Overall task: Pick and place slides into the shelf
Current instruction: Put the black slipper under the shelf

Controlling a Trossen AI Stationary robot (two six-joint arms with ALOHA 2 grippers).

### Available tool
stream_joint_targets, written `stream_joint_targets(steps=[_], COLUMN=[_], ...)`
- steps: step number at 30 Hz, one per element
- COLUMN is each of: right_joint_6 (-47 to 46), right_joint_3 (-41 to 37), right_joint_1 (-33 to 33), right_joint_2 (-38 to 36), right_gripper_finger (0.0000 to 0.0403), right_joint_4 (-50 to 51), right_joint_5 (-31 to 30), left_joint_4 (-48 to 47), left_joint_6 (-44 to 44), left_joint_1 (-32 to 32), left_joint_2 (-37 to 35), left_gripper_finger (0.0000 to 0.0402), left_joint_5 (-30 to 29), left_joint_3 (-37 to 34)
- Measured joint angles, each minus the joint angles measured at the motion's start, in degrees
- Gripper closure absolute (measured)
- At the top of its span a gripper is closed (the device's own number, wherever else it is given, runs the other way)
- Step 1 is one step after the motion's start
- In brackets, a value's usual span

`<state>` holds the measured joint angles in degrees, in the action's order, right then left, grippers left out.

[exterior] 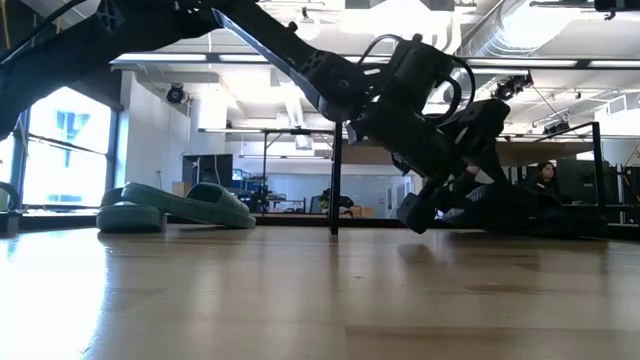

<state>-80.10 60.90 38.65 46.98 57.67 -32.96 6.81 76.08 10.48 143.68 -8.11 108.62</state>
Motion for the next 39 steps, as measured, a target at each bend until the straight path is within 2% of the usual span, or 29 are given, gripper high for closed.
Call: stream_joint_targets(steps=[12,23,29,39], right_joint_6=[-4.42,-7.12,-7.47,-8.50], right_joint_3=[0.00,0.00,0.00,0.00], right_joint_1=[0.02,0.02,0.00,0.02], right_joint_2=[0.00,0.00,0.39,2.11], right_gripper_finger=[0.0403,0.0403,0.0403,0.0403], right_joint_4=[2.08,6.72,7.95,8.74], right_joint_5=[2.58,6.19,7.31,9.68], left_joint_4=[0.09,-0.93,-1.26,-5.36], left_joint_6=[-9.82,-12.90,-18.17,-26.71], left_joint_1=[-0.07,-0.11,-0.35,-1.71], left_joint_2=[0.00,0.00,0.00,0.00], left_gripper_finger=[0.0151,0.0089,0.0080,0.0096], left_joint_5=[1.67,3.71,6.63,7.93], left_joint_3=[-0.02,-0.04,-0.04,-0.04])
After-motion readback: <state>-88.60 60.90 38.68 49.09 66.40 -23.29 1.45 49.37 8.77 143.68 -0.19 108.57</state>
